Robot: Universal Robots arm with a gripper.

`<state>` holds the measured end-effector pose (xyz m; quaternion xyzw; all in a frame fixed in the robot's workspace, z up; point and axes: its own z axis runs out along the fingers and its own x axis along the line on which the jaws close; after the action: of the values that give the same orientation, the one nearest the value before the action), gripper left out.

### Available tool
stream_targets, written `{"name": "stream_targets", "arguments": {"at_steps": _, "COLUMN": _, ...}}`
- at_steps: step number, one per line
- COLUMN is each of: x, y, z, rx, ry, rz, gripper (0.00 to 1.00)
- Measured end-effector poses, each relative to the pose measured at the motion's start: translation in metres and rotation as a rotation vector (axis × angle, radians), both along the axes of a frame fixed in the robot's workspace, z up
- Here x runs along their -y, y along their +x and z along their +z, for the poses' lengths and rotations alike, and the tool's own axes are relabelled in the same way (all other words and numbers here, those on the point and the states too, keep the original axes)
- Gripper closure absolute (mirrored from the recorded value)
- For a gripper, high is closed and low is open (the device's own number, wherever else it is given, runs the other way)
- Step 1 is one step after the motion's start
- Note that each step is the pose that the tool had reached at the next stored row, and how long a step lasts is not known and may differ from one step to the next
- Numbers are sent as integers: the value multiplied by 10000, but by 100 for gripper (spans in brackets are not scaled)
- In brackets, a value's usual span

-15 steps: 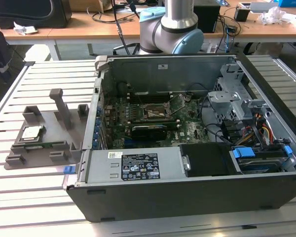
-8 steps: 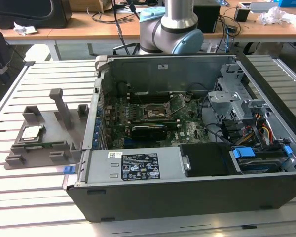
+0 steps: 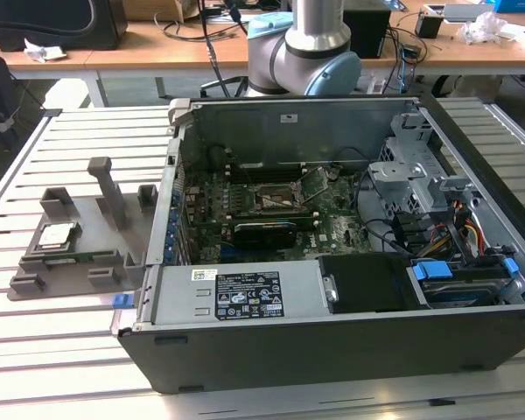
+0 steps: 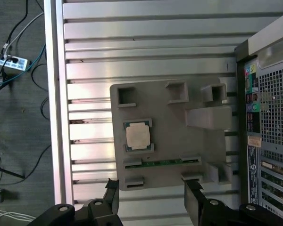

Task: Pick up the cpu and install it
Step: 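Pick up the cpu and move it towards the insertion slot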

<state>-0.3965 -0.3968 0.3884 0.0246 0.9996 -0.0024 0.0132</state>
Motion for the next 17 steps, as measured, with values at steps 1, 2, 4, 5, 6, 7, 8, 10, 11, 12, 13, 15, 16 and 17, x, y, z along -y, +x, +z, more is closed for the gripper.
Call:
{"name": "stream_targets", "arguments": {"at_steps": 1, "x": 0, "y": 0, "z": -8, "rx": 0, "ry": 0, "rz": 0, "gripper": 34}}
{"name": "stream_targets", "arguments": {"at_steps": 2, "x": 0, "y": -1, "z": -21, "rx": -1, "ry": -1, "rz": 0, "gripper": 34}}
{"name": "stream_targets", "arguments": {"at_steps": 4, "x": 0, "y": 0, "z": -35, "rx": 0, "ry": 0, "rz": 0, "gripper": 34}}
{"name": "stream_targets", "arguments": {"at_steps": 5, "x": 0, "y": 0, "z": -39, "rx": 0, "ry": -2, "rz": 0, "gripper": 34}}
{"name": "stream_targets", "arguments": {"at_steps": 6, "x": 0, "y": 0, "z": -48, "rx": 0, "ry": -3, "rz": 0, "gripper": 34}}
{"name": "stream_targets", "arguments": {"at_steps": 7, "x": 0, "y": 0, "z": -55, "rx": -1, "ry": -13, "rz": 0, "gripper": 34}}
{"name": "stream_targets", "arguments": {"at_steps": 8, "x": 0, "y": 0, "z": -59, "rx": 0, "ry": -23, "rz": 0, "gripper": 34}}
{"name": "stream_targets", "arguments": {"at_steps": 10, "x": 0, "y": -1, "z": -63, "rx": 0, "ry": -46, "rz": 0, "gripper": 34}}
{"name": "stream_targets", "arguments": {"at_steps": 11, "x": 1, "y": -1, "z": -64, "rx": 0, "ry": -53, "rz": 0, "gripper": 34}}
{"name": "stream_targets", "arguments": {"at_steps": 12, "x": 1, "y": 0, "z": -66, "rx": 0, "ry": -55, "rz": 0, "gripper": 34}}
{"name": "stream_targets", "arguments": {"at_steps": 13, "x": 0, "y": 0, "z": -68, "rx": -1, "ry": -58, "rz": 0, "gripper": 34}}
{"name": "stream_targets", "arguments": {"at_steps": 15, "x": 0, "y": 0, "z": -72, "rx": 0, "ry": -58, "rz": 0, "gripper": 34}}
{"name": "stream_targets", "arguments": {"at_steps": 16, "x": 0, "y": -1, "z": -75, "rx": 0, "ry": -59, "rz": 0, "gripper": 34}}
{"name": "stream_targets", "arguments": {"at_steps": 17, "x": 0, "y": 0, "z": -78, "rx": 0, "ry": -59, "rz": 0, "gripper": 34}}
